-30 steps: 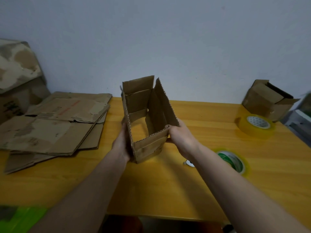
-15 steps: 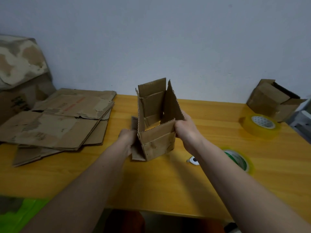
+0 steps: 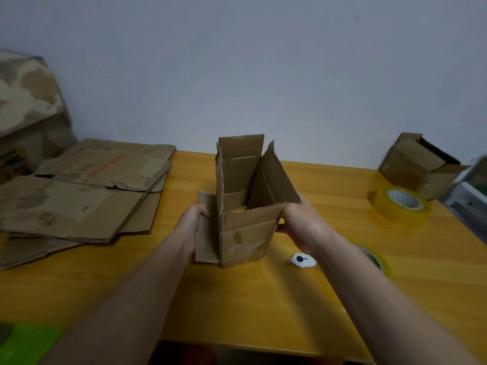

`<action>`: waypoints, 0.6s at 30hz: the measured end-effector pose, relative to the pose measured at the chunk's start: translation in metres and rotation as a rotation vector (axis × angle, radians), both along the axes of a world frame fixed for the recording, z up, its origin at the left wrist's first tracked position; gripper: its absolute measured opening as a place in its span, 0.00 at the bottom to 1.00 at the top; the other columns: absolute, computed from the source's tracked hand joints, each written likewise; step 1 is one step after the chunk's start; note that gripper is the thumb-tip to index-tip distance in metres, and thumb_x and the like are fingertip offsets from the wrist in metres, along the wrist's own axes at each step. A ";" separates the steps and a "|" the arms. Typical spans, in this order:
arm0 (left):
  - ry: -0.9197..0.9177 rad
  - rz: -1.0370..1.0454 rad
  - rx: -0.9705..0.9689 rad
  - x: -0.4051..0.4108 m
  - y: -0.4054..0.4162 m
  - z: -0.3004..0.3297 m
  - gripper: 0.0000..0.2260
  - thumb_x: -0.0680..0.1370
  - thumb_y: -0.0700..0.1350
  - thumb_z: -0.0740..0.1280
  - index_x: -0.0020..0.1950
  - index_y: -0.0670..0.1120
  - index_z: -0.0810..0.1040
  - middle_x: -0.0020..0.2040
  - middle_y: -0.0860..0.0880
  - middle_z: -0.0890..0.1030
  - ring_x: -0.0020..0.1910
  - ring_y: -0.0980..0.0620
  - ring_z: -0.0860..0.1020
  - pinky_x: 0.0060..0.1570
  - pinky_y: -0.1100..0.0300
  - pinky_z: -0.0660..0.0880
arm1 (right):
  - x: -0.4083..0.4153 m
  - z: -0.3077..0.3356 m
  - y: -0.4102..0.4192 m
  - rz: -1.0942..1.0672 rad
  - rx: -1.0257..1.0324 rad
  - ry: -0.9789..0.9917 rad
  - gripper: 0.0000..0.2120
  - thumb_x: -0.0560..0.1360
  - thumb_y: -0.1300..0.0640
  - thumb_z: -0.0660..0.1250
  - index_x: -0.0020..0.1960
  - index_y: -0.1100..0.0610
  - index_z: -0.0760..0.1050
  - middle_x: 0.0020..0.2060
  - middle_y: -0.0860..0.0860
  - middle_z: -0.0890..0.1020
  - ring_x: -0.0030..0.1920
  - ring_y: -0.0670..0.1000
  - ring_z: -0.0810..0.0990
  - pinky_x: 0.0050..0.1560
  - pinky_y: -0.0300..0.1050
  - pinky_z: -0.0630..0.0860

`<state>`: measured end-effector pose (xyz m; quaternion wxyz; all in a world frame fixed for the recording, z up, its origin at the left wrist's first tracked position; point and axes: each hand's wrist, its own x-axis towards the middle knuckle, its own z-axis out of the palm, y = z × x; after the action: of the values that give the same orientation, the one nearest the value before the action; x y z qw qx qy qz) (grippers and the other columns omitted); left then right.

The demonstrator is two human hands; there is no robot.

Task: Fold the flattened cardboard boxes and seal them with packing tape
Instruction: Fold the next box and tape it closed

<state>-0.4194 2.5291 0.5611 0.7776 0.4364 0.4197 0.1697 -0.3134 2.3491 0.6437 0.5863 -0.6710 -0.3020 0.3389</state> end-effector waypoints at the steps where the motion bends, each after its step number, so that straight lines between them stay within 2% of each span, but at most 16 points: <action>1: 0.017 0.004 0.008 0.000 0.003 -0.003 0.16 0.64 0.42 0.67 0.50 0.44 0.83 0.43 0.42 0.82 0.42 0.41 0.81 0.51 0.45 0.77 | 0.001 -0.002 0.000 0.004 0.021 0.007 0.13 0.77 0.70 0.57 0.54 0.58 0.75 0.44 0.57 0.82 0.51 0.58 0.80 0.53 0.54 0.78; 3: 0.010 0.042 0.036 0.001 0.007 -0.006 0.18 0.67 0.46 0.70 0.56 0.44 0.81 0.49 0.40 0.83 0.49 0.39 0.82 0.56 0.40 0.76 | 0.005 -0.006 -0.001 0.057 0.069 0.041 0.05 0.78 0.60 0.61 0.51 0.56 0.75 0.43 0.53 0.82 0.52 0.55 0.80 0.55 0.52 0.76; 4: 0.030 0.066 0.074 0.001 0.006 -0.005 0.17 0.70 0.48 0.70 0.56 0.44 0.80 0.50 0.40 0.84 0.51 0.38 0.82 0.57 0.39 0.76 | 0.008 -0.008 -0.002 0.115 0.084 0.087 0.08 0.77 0.53 0.64 0.53 0.55 0.76 0.45 0.51 0.83 0.55 0.54 0.79 0.58 0.52 0.76; 6: 0.084 0.088 0.131 0.002 0.007 -0.005 0.13 0.75 0.50 0.69 0.55 0.43 0.80 0.50 0.39 0.83 0.50 0.38 0.82 0.56 0.38 0.77 | 0.015 -0.016 0.000 0.228 0.106 0.185 0.25 0.69 0.37 0.67 0.62 0.50 0.77 0.56 0.51 0.82 0.62 0.54 0.77 0.62 0.55 0.73; 8: 0.133 0.095 0.158 0.004 0.007 -0.004 0.11 0.75 0.48 0.68 0.54 0.43 0.79 0.50 0.39 0.83 0.48 0.37 0.82 0.53 0.38 0.78 | 0.018 -0.024 0.005 0.206 0.150 0.356 0.36 0.65 0.29 0.65 0.65 0.51 0.75 0.63 0.54 0.79 0.65 0.55 0.75 0.63 0.58 0.71; 10: 0.170 0.074 0.198 0.007 0.010 -0.002 0.11 0.77 0.45 0.68 0.57 0.44 0.76 0.52 0.39 0.82 0.48 0.37 0.81 0.50 0.38 0.78 | 0.022 -0.036 0.013 0.045 0.137 0.492 0.34 0.70 0.30 0.60 0.64 0.53 0.76 0.62 0.57 0.78 0.63 0.59 0.75 0.61 0.58 0.72; 12: 0.220 0.042 0.277 0.008 0.009 0.003 0.08 0.78 0.44 0.66 0.56 0.44 0.74 0.51 0.40 0.80 0.49 0.39 0.80 0.48 0.42 0.79 | 0.025 -0.049 0.025 -0.059 0.067 0.479 0.26 0.75 0.36 0.59 0.59 0.54 0.77 0.59 0.57 0.79 0.58 0.58 0.77 0.52 0.53 0.75; 14: 0.293 0.011 0.394 0.010 0.007 0.006 0.06 0.79 0.44 0.64 0.55 0.44 0.72 0.50 0.41 0.78 0.48 0.41 0.78 0.43 0.48 0.77 | 0.025 -0.057 0.033 -0.079 0.018 0.491 0.18 0.77 0.42 0.60 0.52 0.55 0.79 0.51 0.56 0.82 0.50 0.56 0.80 0.46 0.49 0.76; 16: 0.309 -0.008 0.451 0.011 0.003 0.007 0.07 0.79 0.44 0.64 0.55 0.44 0.72 0.49 0.41 0.77 0.47 0.41 0.77 0.41 0.50 0.74 | 0.024 -0.057 0.037 -0.071 0.028 0.584 0.16 0.79 0.47 0.61 0.42 0.57 0.79 0.40 0.55 0.84 0.41 0.54 0.83 0.40 0.47 0.79; 17: 0.302 -0.019 0.446 0.010 0.003 0.006 0.09 0.78 0.46 0.66 0.54 0.43 0.73 0.49 0.41 0.78 0.47 0.41 0.77 0.42 0.49 0.75 | 0.024 -0.056 0.038 -0.077 0.034 0.630 0.16 0.79 0.48 0.61 0.41 0.58 0.79 0.38 0.55 0.84 0.38 0.54 0.84 0.38 0.47 0.80; 18: 0.266 -0.034 0.433 0.010 0.003 0.004 0.12 0.76 0.48 0.68 0.53 0.42 0.74 0.48 0.41 0.78 0.47 0.40 0.78 0.43 0.47 0.75 | 0.024 -0.056 0.038 -0.057 0.035 0.667 0.17 0.79 0.46 0.62 0.44 0.59 0.79 0.39 0.56 0.85 0.40 0.55 0.84 0.42 0.49 0.81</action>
<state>-0.4096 2.5323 0.5656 0.6069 0.6181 0.4647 0.1836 -0.2893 2.3876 0.5873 0.6737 -0.5209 -0.0801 0.5180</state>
